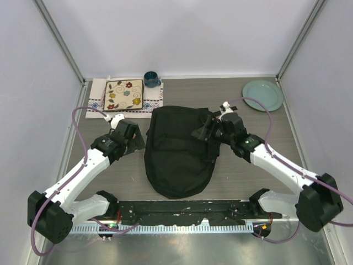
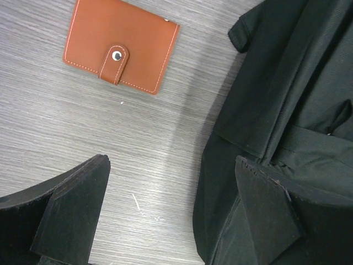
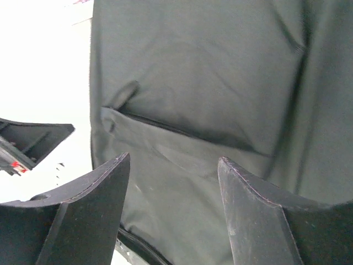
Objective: Pack the student bag
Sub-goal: Pick up the personal item from the center of the board.
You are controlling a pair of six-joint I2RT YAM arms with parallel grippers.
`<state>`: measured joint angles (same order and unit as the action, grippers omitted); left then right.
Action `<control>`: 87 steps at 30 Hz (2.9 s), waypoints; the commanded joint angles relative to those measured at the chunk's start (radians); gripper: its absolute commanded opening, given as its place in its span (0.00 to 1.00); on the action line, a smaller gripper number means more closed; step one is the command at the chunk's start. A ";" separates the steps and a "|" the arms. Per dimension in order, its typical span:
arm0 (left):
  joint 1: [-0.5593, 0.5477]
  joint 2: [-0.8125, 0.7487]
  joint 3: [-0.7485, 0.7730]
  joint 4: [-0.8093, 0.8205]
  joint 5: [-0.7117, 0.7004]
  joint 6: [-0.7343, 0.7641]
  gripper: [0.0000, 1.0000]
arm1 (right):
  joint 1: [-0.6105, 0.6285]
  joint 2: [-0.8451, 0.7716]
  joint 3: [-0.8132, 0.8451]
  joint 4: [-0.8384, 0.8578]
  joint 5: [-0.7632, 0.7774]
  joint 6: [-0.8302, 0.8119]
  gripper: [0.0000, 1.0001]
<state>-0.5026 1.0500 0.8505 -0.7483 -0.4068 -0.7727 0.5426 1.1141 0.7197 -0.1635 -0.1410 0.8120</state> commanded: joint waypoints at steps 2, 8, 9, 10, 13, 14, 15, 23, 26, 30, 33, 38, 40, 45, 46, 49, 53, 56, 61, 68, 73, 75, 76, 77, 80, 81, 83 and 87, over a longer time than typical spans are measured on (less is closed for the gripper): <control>0.030 0.019 0.030 0.032 0.034 0.030 1.00 | 0.052 0.176 0.193 0.093 -0.026 -0.065 0.70; 0.071 0.004 0.004 0.053 0.082 0.046 0.99 | 0.123 0.423 0.362 0.108 -0.034 -0.057 0.70; 0.076 0.004 0.001 0.053 0.085 0.046 0.99 | 0.135 0.446 0.377 0.111 -0.035 -0.053 0.70; 0.078 0.002 -0.007 0.055 0.088 0.047 1.00 | 0.148 0.469 0.408 0.114 -0.035 -0.050 0.70; 0.088 0.001 -0.027 0.075 0.118 0.049 1.00 | 0.194 0.568 0.455 0.119 -0.032 -0.045 0.71; 0.090 -0.001 -0.031 0.084 0.129 0.049 1.00 | 0.200 0.605 0.461 0.125 -0.032 -0.040 0.71; 0.091 0.002 -0.040 0.089 0.134 0.049 1.00 | 0.213 0.624 0.466 0.130 -0.038 -0.031 0.71; 0.099 0.028 -0.076 0.130 0.166 0.055 0.99 | 0.266 0.701 0.480 0.245 -0.078 0.035 0.71; 0.102 0.044 -0.085 0.142 0.184 0.050 1.00 | 0.272 0.745 0.520 0.260 -0.100 0.047 0.71; 0.102 0.050 -0.103 0.155 0.201 0.044 1.00 | 0.273 0.782 0.566 0.269 -0.091 0.041 0.71; 0.101 0.044 -0.126 0.165 0.207 0.035 1.00 | 0.273 0.800 0.610 0.269 -0.091 0.026 0.71; 0.102 0.042 -0.145 0.173 0.207 0.029 1.00 | 0.273 0.819 0.641 0.268 -0.092 0.013 0.71; 0.102 0.044 -0.148 0.168 0.203 0.027 1.00 | 0.272 0.817 0.644 0.275 -0.089 0.010 0.71; 0.105 0.038 -0.156 0.167 0.194 0.019 0.99 | 0.275 0.816 0.659 0.242 -0.071 -0.010 0.71; 0.105 0.036 -0.157 0.165 0.194 0.019 0.99 | 0.276 0.811 0.656 0.239 -0.060 -0.013 0.71; 0.110 0.033 -0.162 0.162 0.191 0.013 1.00 | 0.275 0.799 0.669 0.214 -0.032 -0.039 0.71; 0.113 0.027 -0.166 0.156 0.189 0.009 1.00 | 0.273 0.806 0.728 0.135 0.041 -0.092 0.72; 0.111 0.021 -0.169 0.155 0.191 0.006 1.00 | 0.267 0.831 0.785 0.078 0.076 -0.131 0.73; 0.114 0.013 -0.171 0.145 0.183 0.006 1.00 | 0.260 0.843 0.833 0.039 0.118 -0.162 0.74; 0.141 -0.008 -0.156 0.112 0.151 0.009 1.00 | 0.253 0.800 0.873 0.018 0.116 -0.208 0.75; 0.223 -0.047 -0.130 0.081 0.137 0.023 0.99 | 0.257 0.759 0.836 0.028 0.066 -0.174 0.74; 0.283 -0.062 -0.125 0.089 0.164 0.038 1.00 | 0.269 0.733 0.802 0.053 0.032 -0.157 0.72; 0.306 -0.062 -0.119 0.089 0.177 0.041 1.00 | 0.273 0.728 0.794 0.059 0.026 -0.152 0.71; 0.352 -0.062 -0.117 0.090 0.192 0.041 0.99 | 0.278 0.725 0.790 0.061 0.017 -0.151 0.70; 0.435 -0.059 -0.119 0.101 0.261 0.030 1.00 | 0.303 0.736 0.823 0.048 0.006 -0.158 0.69; 0.459 -0.058 -0.126 0.110 0.275 0.007 1.00 | 0.307 0.743 0.839 0.032 -0.008 -0.163 0.69; 0.540 -0.061 -0.165 0.154 0.331 -0.020 1.00 | 0.316 0.776 0.895 0.012 -0.026 -0.177 0.69; 0.653 -0.044 -0.238 0.263 0.502 -0.074 1.00 | 0.335 0.837 0.998 -0.063 -0.038 -0.211 0.69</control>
<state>0.0628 1.0031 0.6628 -0.5991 -0.0811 -0.7898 0.8585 1.9217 1.5856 -0.1978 -0.1440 0.6445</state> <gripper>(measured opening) 0.995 0.690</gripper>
